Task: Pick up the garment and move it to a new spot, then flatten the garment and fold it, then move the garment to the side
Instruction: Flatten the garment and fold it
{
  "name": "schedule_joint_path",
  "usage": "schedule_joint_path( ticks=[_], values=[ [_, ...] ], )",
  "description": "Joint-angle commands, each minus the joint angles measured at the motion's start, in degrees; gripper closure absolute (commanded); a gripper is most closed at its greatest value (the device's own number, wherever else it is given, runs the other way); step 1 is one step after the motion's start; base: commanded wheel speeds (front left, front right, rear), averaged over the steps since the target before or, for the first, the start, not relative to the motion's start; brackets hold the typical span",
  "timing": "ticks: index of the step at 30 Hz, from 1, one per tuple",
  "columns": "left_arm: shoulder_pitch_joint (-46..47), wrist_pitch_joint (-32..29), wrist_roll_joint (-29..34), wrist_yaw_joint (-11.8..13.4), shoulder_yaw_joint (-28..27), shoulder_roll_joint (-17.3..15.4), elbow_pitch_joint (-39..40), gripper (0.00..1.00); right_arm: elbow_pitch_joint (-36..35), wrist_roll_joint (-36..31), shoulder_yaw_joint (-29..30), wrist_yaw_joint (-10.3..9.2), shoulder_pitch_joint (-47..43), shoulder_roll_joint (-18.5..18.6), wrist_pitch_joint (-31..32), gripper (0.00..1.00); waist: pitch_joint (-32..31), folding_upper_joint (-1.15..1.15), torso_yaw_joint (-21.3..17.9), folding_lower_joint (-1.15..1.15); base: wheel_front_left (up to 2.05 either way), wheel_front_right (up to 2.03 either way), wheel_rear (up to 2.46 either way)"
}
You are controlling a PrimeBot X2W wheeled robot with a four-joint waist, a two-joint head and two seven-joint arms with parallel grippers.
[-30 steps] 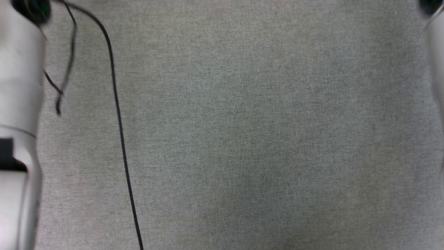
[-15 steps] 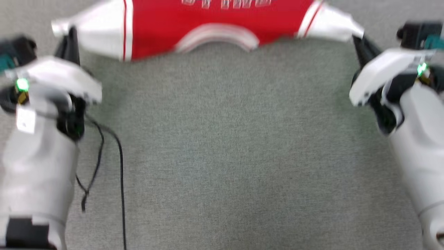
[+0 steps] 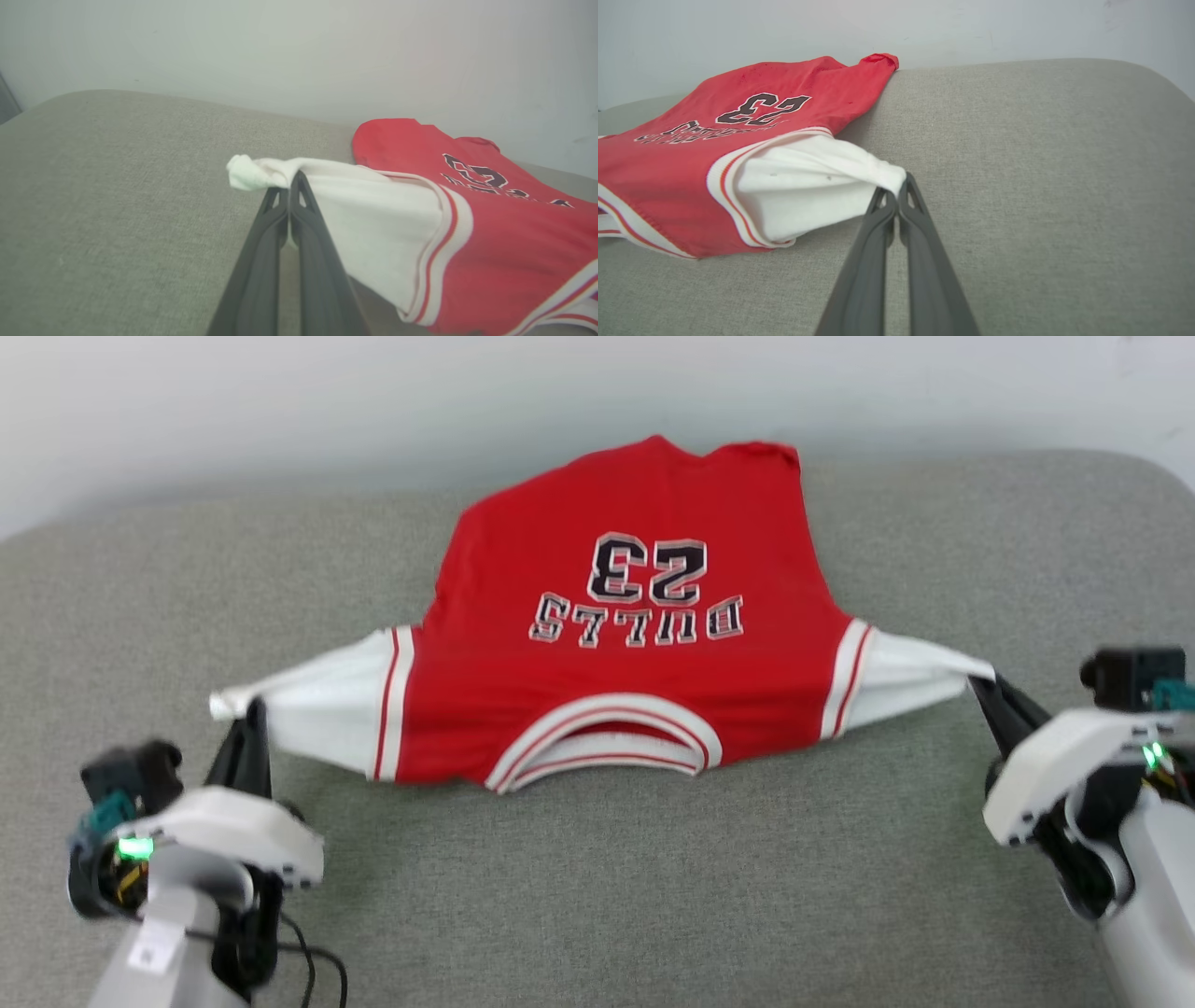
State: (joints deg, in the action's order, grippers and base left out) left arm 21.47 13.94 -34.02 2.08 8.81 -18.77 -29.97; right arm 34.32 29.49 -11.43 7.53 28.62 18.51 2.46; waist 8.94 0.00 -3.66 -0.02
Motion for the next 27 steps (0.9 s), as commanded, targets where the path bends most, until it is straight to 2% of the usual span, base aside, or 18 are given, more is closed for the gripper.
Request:
schedule_joint_path(
  ticks=[1, 9, 11, 16, 20, 21, 22, 23, 24, 27],
  values=[
    [-3.3, -0.5, -0.4, 1.0, -0.4, 0.1, 2.2, 1.0, -1.6, -0.6, 1.5, -0.09, -3.1, 0.5, 0.6, 1.0, -2.3, 0.0, -0.1, 0.02, 0.0, 0.0, 0.0],
    [-21.6, -4.4, -1.1, 7.9, -1.3, -0.1, 19.0, 1.0, -14.5, -5.1, 10.8, -0.09, -20.4, -2.2, 7.5, 1.0, -5.9, 0.0, 0.4, 0.02, 0.0, 0.0, 0.0],
    [-25.8, -5.6, -1.2, 9.5, -1.2, -0.1, 22.2, 1.0, -18.0, -6.3, 12.8, -0.09, -24.6, -3.8, 9.5, 1.0, -6.6, 0.0, 0.6, 0.02, 0.0, 0.0, 0.0],
    [-33.5, -7.7, -1.5, 12.1, -0.7, 0.3, 27.7, 1.0, -25.4, -9.3, 16.8, -0.09, -34.7, -7.4, 14.4, 1.0, -7.9, 0.0, 1.8, 0.02, 0.0, 0.0, 0.0],
    [-36.9, -8.3, -0.7, 13.0, 0.5, 0.4, 30.2, 1.0, -28.7, -11.6, 18.2, -0.09, -40.1, -8.9, 17.2, 1.0, -7.8, 0.0, 2.7, 0.02, 0.0, 0.0, 0.0],
    [-37.2, -8.2, -0.5, 13.1, 0.8, 0.5, 30.7, 1.0, -29.1, -11.7, 18.0, -0.09, -40.9, -9.4, 17.7, 0.91, -7.5, 0.0, 3.0, 0.02, 0.0, 0.0, 0.0],
    [-37.2, -8.1, -0.2, 13.1, 1.3, 0.6, 31.0, 1.0, -29.3, -11.5, 17.8, -0.08, -41.4, -10.1, 17.7, 0.67, -7.3, 0.0, 3.2, 0.02, 0.0, 0.0, 0.0],
    [-36.9, -7.9, 0.2, 12.8, 1.8, 0.7, 31.4, 1.0, -29.3, -11.7, 17.5, -0.06, -41.4, -10.1, 17.5, 0.5, -7.1, 0.0, 3.4, 0.02, 0.0, 0.0, 0.0],
    [-36.4, -7.8, 0.4, 12.5, 2.3, 0.8, 31.6, 1.0, -29.1, -11.6, 17.1, -0.06, -41.3, -10.2, 17.0, 0.02, -6.9, 0.0, 3.7, 0.02, 0.0, 0.0, 0.0],
    [-34.9, -7.5, 1.2, 12.0, 3.5, 1.0, 32.4, 1.0, -28.6, -10.3, 16.2, -0.05, -38.8, -10.5, 14.2, 0.0, -6.2, 0.0, 4.4, 0.02, 0.0, 0.0, 0.0]
  ],
)
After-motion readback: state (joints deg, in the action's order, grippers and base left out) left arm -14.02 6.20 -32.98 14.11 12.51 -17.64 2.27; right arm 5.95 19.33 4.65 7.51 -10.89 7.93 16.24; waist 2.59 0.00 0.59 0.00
